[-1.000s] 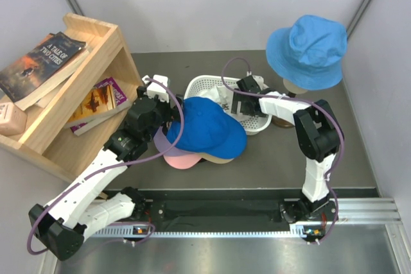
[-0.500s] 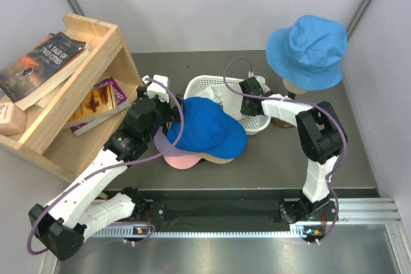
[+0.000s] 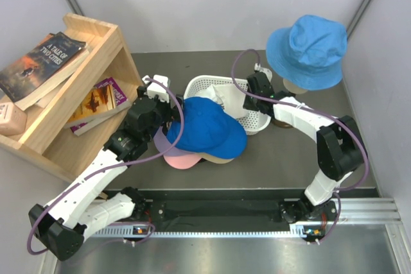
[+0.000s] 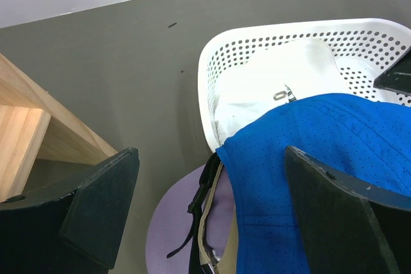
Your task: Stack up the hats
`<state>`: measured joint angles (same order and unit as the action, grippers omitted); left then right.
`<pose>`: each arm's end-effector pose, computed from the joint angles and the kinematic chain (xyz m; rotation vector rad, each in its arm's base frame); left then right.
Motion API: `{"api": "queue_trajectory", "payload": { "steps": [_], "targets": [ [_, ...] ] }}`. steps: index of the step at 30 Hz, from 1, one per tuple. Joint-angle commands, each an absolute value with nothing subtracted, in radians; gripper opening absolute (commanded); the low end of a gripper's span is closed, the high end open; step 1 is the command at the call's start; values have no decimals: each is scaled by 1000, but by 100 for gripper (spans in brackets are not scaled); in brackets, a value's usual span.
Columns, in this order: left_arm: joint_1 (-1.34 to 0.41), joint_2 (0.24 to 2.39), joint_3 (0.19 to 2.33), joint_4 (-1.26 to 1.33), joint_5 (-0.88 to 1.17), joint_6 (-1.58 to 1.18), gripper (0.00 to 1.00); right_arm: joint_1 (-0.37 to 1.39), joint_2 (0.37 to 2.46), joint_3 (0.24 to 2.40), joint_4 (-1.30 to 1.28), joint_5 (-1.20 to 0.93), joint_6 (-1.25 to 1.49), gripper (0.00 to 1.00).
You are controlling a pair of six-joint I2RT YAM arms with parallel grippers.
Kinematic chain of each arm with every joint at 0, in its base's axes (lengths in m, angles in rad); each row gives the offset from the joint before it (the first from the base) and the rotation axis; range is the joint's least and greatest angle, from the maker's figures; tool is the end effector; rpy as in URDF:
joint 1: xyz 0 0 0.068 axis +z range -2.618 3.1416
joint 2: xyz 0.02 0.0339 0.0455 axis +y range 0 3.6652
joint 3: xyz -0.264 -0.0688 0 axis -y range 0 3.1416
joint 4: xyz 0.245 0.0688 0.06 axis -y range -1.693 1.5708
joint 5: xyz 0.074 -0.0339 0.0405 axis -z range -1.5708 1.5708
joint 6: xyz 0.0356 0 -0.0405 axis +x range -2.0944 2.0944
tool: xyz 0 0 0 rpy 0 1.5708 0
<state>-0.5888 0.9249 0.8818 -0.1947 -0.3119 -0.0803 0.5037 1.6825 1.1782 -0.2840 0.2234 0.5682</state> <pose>0.1834 -0.1094 0.3483 0.2356 1.7857 -0.1962 0.3275 0.1715 0.2329 0.1843 2.3429 0.2681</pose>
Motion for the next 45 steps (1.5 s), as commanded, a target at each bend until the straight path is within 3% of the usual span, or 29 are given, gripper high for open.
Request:
{"api": "queue_trajectory", "payload": {
  "steps": [1,2,3,4,7,14,20,24,33,36,37,39,40,42,45],
  "targets": [
    [-588,905,879,-140,-308,-87,99,508,1649,1140,-255,218,574,8],
    [-588,905,879,-140,-310,-86,99,506,1651,1134,-239,206,577,13],
    [-588,905,879,-140,-311,-84,99,506,1660,1126,-235,172,592,23],
    [-588,905,879,-140,-313,-86,99,506,1660,1108,-229,160,603,41],
    [-588,904,877,-138,-311,-87,99,503,1652,1043,-166,106,681,69],
    [-588,911,877,-138,-305,-90,99,495,1663,1017,-75,31,816,78],
    [-588,902,877,-137,-310,-89,99,497,1743,1037,-18,-37,877,78],
    [-587,902,876,-135,-307,-90,99,497,1720,1019,-15,29,888,78],
    [-588,897,874,-135,-313,-87,99,495,1724,972,77,159,913,65],
    [-588,893,874,-135,-316,-84,99,495,1750,977,92,175,900,51],
    [-586,894,874,-135,-318,-83,99,495,1750,976,95,175,899,40],
    [-586,888,874,-135,-321,-83,99,502,1732,962,110,202,888,29],
    [-586,884,876,-135,-322,-83,99,503,1721,956,113,215,884,17],
    [-588,882,874,-132,-322,-83,99,506,1691,947,117,244,868,2],
    [-586,873,874,-133,-321,-83,99,511,1646,930,126,253,844,0]
  ]
}}
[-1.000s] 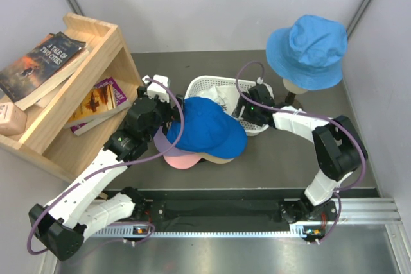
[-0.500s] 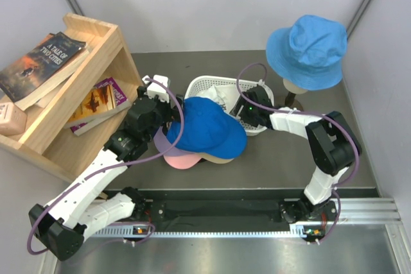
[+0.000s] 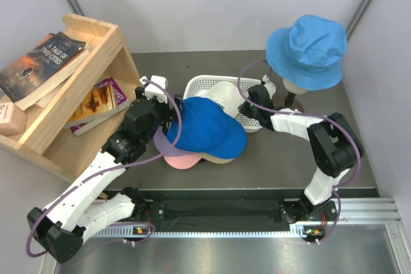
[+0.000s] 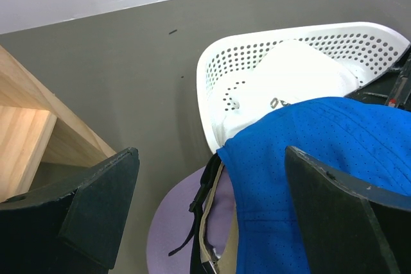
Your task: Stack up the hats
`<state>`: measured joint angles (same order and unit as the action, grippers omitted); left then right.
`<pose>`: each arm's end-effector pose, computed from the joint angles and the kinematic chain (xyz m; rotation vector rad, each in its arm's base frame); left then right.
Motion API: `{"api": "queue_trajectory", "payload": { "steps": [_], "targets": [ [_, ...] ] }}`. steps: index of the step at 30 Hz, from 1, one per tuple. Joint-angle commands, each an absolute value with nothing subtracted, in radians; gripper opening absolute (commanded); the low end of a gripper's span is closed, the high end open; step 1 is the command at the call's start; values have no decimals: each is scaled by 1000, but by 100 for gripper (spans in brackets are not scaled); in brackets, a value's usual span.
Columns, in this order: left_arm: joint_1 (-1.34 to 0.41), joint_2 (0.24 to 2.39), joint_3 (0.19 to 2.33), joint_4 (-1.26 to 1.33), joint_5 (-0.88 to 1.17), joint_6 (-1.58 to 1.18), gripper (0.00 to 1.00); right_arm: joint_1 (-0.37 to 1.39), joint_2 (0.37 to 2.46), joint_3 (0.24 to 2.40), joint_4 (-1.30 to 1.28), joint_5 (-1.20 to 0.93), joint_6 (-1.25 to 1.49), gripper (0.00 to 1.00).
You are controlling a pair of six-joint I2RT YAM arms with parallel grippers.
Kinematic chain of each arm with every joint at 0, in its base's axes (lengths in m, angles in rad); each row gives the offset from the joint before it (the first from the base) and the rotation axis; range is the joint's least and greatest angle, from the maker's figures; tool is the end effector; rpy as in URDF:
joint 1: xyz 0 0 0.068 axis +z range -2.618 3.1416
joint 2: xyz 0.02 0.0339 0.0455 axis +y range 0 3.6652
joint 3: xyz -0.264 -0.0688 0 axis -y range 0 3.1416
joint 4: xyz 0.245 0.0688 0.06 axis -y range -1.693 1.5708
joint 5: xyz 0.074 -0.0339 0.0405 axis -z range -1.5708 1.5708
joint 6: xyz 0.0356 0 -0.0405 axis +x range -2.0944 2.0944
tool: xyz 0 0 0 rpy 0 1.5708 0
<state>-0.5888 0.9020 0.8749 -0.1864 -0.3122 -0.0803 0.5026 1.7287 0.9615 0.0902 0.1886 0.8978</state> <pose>0.1793 -0.1066 0.3511 0.2270 1.7638 -0.2049 0.3226 0.1697 0.1791 0.5510 2.2236 0.5412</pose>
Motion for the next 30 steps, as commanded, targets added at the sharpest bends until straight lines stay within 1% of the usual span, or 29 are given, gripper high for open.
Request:
{"api": "queue_trajectory", "payload": {
  "steps": [1,6,10,16,20,22,30],
  "targets": [
    [-587,873,874,-133,-321,-83,99,512,1631,922,138,259,841,0],
    [-588,861,876,-132,-321,-83,99,544,1502,859,179,328,825,0],
    [-586,854,874,-127,-318,-83,99,583,1410,853,181,406,782,0],
    [-588,845,885,-107,-299,-64,99,617,1266,890,212,431,658,0],
    [-588,848,917,-104,-267,-55,99,624,1207,930,209,471,550,0],
    [-588,853,940,-103,-250,-52,99,626,1174,943,221,466,513,0],
    [-588,874,1022,-98,-88,-61,99,630,1097,971,256,310,411,0]
  ]
}}
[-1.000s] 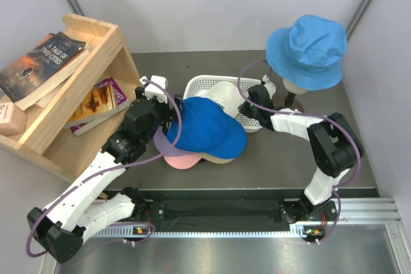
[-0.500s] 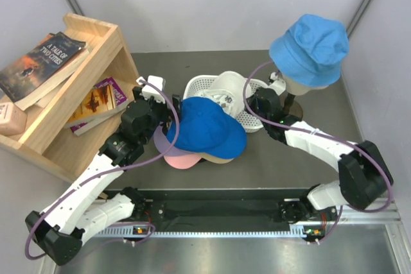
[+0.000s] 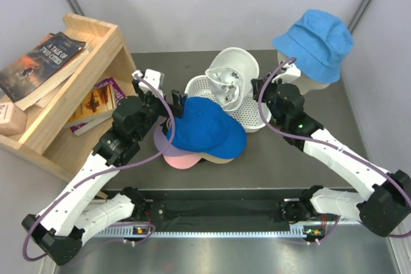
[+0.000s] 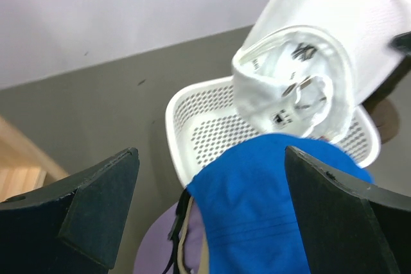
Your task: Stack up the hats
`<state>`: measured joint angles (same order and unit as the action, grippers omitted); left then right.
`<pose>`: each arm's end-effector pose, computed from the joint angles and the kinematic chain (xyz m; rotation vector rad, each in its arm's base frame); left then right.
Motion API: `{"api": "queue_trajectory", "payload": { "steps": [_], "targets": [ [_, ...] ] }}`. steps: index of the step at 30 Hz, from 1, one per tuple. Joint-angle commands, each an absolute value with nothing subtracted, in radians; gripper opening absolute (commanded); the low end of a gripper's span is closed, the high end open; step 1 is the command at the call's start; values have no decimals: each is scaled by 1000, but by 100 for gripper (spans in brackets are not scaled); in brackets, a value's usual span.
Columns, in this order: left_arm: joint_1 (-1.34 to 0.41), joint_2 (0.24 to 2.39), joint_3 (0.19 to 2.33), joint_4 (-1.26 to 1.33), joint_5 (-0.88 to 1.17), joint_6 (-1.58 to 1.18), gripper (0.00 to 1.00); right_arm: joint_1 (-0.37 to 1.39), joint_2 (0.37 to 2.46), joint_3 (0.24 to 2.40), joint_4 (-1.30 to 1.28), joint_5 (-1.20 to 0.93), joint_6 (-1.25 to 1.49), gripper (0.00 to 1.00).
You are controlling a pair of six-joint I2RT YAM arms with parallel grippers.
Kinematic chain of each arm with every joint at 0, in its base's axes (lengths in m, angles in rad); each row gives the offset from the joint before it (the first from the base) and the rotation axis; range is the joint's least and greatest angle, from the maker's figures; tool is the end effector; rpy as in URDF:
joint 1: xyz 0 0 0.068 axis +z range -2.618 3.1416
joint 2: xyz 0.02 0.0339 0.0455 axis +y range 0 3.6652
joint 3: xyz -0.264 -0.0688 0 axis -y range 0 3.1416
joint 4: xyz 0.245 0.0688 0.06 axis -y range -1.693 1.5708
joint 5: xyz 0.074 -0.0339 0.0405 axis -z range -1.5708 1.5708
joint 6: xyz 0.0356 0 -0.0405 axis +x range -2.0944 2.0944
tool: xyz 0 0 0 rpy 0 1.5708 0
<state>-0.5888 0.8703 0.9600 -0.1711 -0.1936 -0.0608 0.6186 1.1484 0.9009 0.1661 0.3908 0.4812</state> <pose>0.1677 -0.1037 0.3882 0.2888 1.6360 -0.3345 0.2283 0.1459 0.3438 0.1864 1.6610 0.5146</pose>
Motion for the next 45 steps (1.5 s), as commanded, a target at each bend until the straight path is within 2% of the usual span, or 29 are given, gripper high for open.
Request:
{"api": "queue_trajectory", "payload": {
  "steps": [1,7,22,39,45],
  "targets": [
    [-588,876,1032,-94,-72,-61,99,630,1085,974,258,298,402,0],
    [-588,877,1089,-54,76,-61,99,650,1037,1019,261,238,354,0],
    [-588,902,1180,-40,138,-52,99,730,1051,1097,307,153,333,0],
    [-588,891,1261,80,115,34,99,741,957,1163,267,-112,275,0],
    [-588,907,1246,81,248,58,98,741,953,1181,229,-170,270,0]
  ]
}}
